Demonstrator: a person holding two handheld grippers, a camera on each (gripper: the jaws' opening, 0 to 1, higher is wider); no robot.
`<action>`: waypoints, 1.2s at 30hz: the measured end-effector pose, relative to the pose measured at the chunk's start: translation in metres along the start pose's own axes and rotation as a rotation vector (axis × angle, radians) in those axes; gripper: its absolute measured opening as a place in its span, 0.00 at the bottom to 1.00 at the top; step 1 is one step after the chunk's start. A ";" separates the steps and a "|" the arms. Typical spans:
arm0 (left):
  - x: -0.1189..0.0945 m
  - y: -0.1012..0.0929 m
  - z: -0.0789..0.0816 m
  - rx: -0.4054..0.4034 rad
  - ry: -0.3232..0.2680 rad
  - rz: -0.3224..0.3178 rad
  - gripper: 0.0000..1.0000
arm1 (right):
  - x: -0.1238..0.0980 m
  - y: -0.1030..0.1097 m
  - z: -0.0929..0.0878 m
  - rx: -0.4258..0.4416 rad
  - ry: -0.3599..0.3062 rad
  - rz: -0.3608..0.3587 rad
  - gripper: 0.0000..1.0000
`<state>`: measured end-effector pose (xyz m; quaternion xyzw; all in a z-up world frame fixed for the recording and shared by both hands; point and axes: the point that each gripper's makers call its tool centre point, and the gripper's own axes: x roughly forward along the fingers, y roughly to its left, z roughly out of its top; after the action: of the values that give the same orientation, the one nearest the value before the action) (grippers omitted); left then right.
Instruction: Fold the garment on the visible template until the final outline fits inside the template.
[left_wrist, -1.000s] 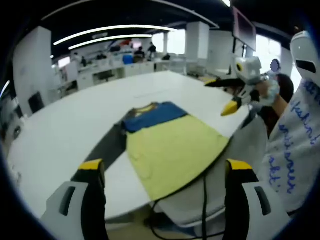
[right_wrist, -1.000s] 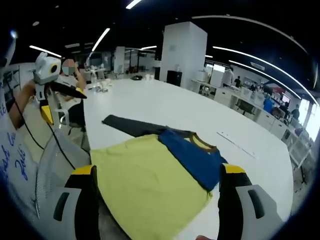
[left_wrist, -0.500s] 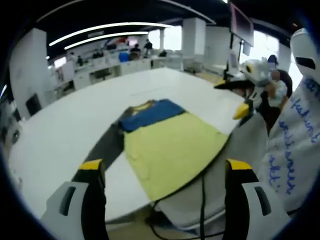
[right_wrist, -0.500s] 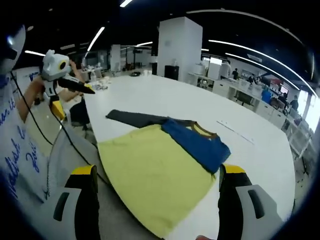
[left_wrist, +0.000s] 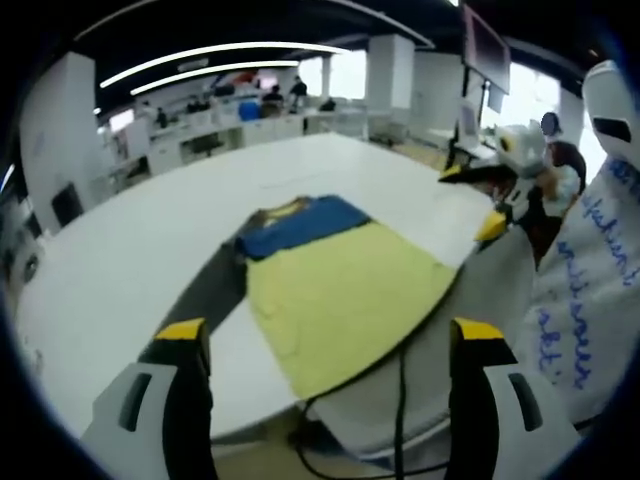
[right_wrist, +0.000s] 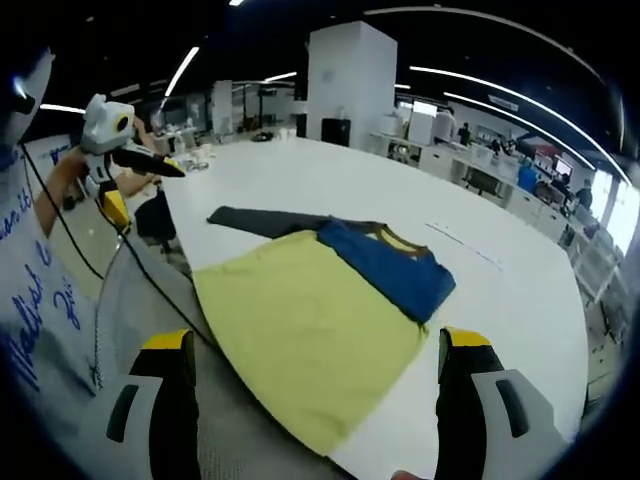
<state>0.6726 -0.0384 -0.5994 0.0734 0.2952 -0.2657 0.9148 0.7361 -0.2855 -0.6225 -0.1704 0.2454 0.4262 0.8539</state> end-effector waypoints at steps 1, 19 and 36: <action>0.000 0.000 0.000 0.000 0.000 0.002 0.95 | 0.000 -0.001 0.000 0.002 0.000 -0.001 1.00; -0.002 0.019 -0.003 -0.018 0.008 0.056 0.89 | -0.003 -0.008 -0.006 0.004 0.001 -0.005 1.00; -0.004 0.057 0.006 -0.042 -0.074 0.121 0.58 | -0.008 -0.009 -0.011 0.031 -0.010 -0.026 1.00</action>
<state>0.7029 0.0104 -0.5933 0.0622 0.2617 -0.2060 0.9408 0.7366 -0.3016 -0.6264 -0.1582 0.2455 0.4121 0.8631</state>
